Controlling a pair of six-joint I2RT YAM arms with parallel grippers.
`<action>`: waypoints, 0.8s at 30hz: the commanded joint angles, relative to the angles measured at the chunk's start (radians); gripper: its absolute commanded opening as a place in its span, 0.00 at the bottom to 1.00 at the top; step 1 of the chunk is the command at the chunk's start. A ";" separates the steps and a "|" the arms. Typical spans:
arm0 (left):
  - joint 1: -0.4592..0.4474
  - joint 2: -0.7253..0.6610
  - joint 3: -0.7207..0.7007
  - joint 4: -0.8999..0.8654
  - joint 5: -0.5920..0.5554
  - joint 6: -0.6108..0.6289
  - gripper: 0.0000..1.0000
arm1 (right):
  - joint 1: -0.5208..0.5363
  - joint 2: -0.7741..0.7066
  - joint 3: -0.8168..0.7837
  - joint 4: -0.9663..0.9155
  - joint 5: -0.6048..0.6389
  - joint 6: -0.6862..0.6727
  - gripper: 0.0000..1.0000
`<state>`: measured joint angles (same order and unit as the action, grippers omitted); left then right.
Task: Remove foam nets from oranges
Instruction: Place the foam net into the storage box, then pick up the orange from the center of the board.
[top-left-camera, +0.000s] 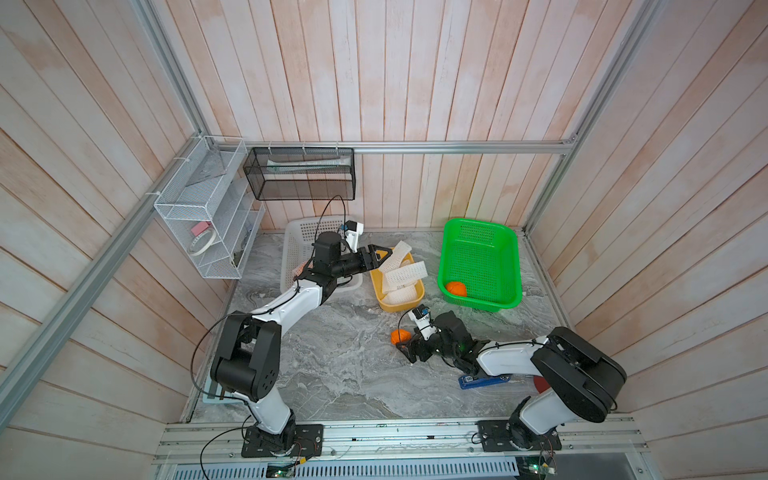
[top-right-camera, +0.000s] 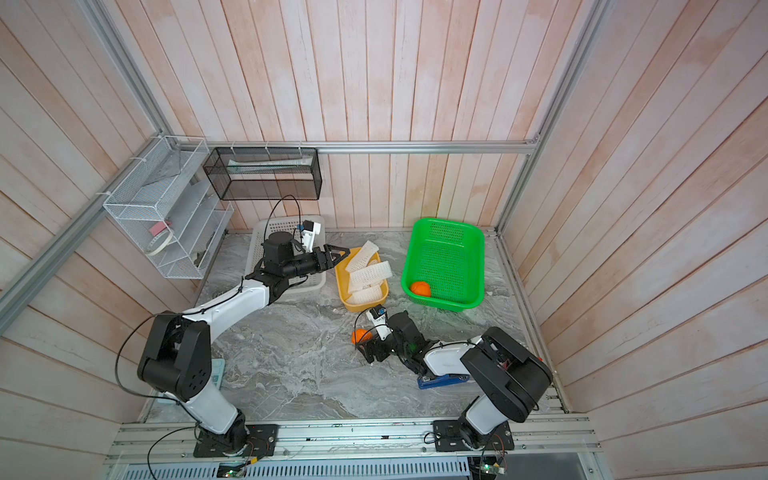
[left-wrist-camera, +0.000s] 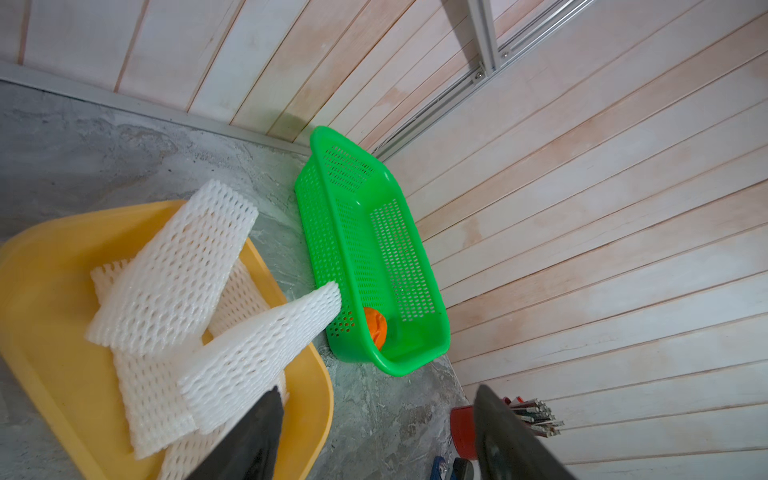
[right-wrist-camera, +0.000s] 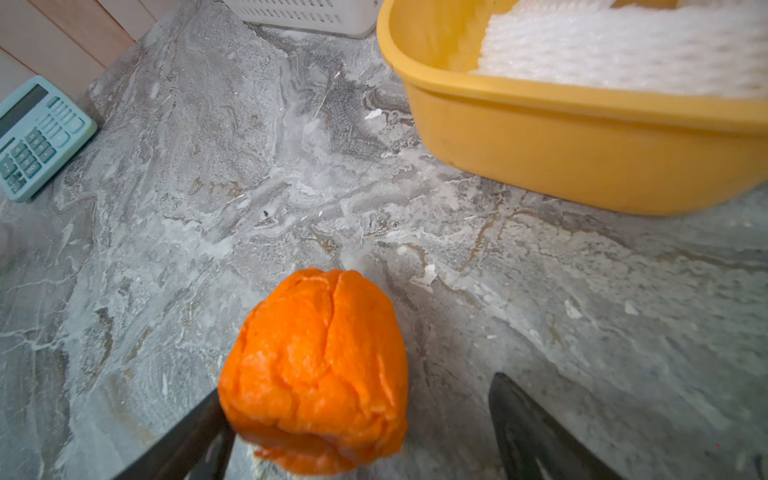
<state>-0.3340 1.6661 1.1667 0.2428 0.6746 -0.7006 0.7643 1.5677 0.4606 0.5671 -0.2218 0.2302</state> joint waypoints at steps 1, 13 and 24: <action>0.007 -0.072 -0.014 -0.003 -0.027 -0.005 0.75 | 0.006 0.032 0.031 0.038 0.014 -0.017 0.90; 0.068 -0.316 -0.126 -0.131 -0.121 0.118 0.76 | 0.006 0.047 0.048 0.053 0.017 -0.018 0.59; 0.232 -0.469 -0.237 -0.265 -0.136 0.182 0.76 | 0.005 -0.241 0.043 -0.142 0.138 -0.010 0.59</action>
<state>-0.1299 1.2369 0.9249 0.0437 0.5652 -0.5793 0.7647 1.4048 0.4927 0.5209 -0.1562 0.2142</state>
